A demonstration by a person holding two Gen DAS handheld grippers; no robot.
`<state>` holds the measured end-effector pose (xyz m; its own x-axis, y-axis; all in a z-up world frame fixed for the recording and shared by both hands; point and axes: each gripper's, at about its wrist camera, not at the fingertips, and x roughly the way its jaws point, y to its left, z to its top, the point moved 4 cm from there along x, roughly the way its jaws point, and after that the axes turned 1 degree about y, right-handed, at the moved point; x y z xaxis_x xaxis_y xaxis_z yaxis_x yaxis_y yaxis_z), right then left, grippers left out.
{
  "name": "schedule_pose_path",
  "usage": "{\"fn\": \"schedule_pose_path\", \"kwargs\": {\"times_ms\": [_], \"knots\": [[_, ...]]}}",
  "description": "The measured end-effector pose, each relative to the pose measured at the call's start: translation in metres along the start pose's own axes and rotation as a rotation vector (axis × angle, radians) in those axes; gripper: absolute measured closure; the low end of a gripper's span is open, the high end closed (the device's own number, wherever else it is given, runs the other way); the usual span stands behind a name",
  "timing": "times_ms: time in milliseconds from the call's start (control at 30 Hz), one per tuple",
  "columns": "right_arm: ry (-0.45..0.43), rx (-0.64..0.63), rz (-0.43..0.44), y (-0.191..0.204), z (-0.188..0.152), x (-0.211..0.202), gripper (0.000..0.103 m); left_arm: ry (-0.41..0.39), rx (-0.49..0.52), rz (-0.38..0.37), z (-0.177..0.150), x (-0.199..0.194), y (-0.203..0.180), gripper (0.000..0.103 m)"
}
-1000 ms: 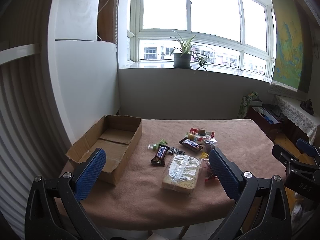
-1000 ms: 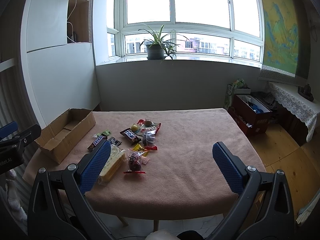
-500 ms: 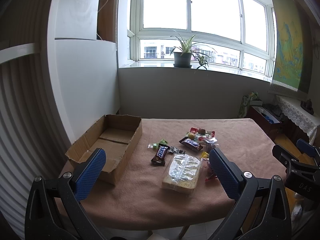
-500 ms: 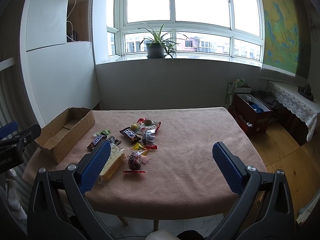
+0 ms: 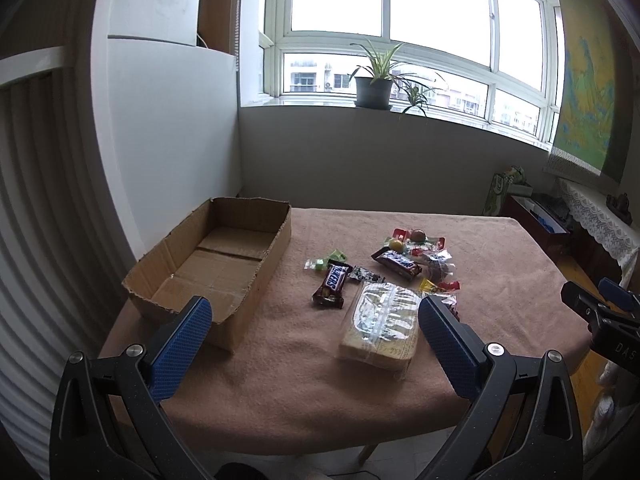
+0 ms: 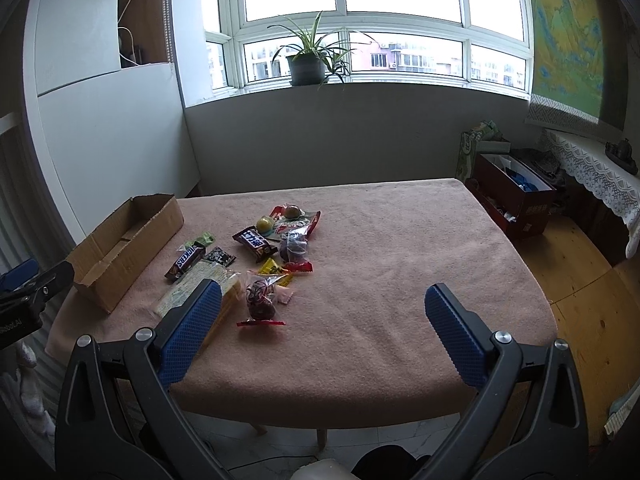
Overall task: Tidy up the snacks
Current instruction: 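Move both grippers to the bagged bread loaf and close on its sides, then lift the bread loaf with both grippers, lower it into the cardboard box, open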
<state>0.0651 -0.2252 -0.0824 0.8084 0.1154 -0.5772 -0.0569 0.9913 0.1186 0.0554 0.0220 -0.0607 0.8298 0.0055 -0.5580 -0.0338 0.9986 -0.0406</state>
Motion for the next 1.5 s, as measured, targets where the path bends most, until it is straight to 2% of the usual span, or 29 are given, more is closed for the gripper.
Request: {"fn": "schedule_pose_path", "kwargs": {"times_ms": [167, 333, 500, 567, 633, 700, 900, 1100, 1500], "knots": [[0.082, 0.053, 0.150, 0.011, -0.009, 0.019, 0.001, 0.060, -0.021, -0.034, -0.016, 0.017, 0.009, 0.002], [0.166, 0.083, 0.270, 0.024, -0.017, 0.039, 0.012, 0.127, -0.040, -0.076, -0.029, 0.035, 0.014, 0.016], [0.257, 0.163, 0.405, 0.035, -0.020, 0.065, 0.018, 0.199, -0.086, -0.183, -0.033, 0.054, 0.016, 0.021], [0.292, 0.185, 0.443, 0.040, -0.020, 0.076, 0.025, 0.223, -0.101, -0.228, -0.032, 0.062, 0.014, 0.025], [0.324, 0.206, 0.474, 0.043, -0.020, 0.088, 0.029, 0.255, -0.123, -0.275, -0.031, 0.071, 0.014, 0.031], [0.353, 0.231, 0.505, 0.046, -0.020, 0.101, 0.030, 0.286, -0.145, -0.323, -0.030, 0.081, 0.013, 0.033], [0.449, 0.327, 0.598, 0.053, -0.024, 0.141, 0.040, 0.350, -0.169, -0.384, -0.029, 0.107, 0.008, 0.038], [0.509, 0.388, 0.620, 0.055, -0.029, 0.168, 0.044, 0.391, -0.170, -0.415, -0.029, 0.125, 0.004, 0.042], [0.567, 0.388, 0.595, 0.058, -0.040, 0.191, 0.054, 0.455, -0.162, -0.481, -0.039, 0.146, -0.004, 0.047]]}}
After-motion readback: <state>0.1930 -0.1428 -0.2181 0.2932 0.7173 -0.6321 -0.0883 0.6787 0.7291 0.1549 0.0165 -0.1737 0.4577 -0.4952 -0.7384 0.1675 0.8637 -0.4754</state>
